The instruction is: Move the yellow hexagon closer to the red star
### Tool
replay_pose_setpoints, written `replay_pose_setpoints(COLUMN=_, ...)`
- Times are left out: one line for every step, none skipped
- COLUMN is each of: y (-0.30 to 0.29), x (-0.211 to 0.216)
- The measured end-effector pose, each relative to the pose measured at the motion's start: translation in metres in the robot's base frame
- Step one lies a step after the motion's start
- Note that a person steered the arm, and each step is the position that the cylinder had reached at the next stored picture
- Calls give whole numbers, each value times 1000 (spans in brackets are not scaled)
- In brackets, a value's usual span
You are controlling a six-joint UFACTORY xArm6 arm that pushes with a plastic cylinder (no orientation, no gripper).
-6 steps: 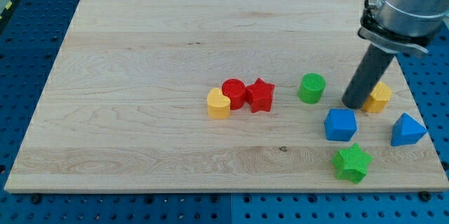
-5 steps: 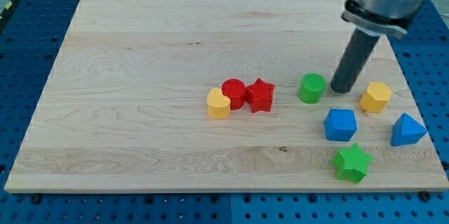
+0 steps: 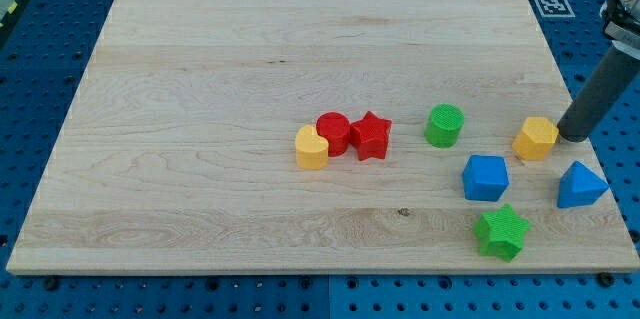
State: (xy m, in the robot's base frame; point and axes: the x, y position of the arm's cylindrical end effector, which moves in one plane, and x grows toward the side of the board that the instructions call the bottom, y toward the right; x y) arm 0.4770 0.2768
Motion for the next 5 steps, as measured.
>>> replay_pose_setpoints(y=-18, x=0)
replay_pose_setpoints(y=-40, x=0)
replay_pose_setpoints(y=-49, x=3)
replay_pose_setpoints(y=-45, x=3)
replay_pose_setpoints(y=-42, x=11)
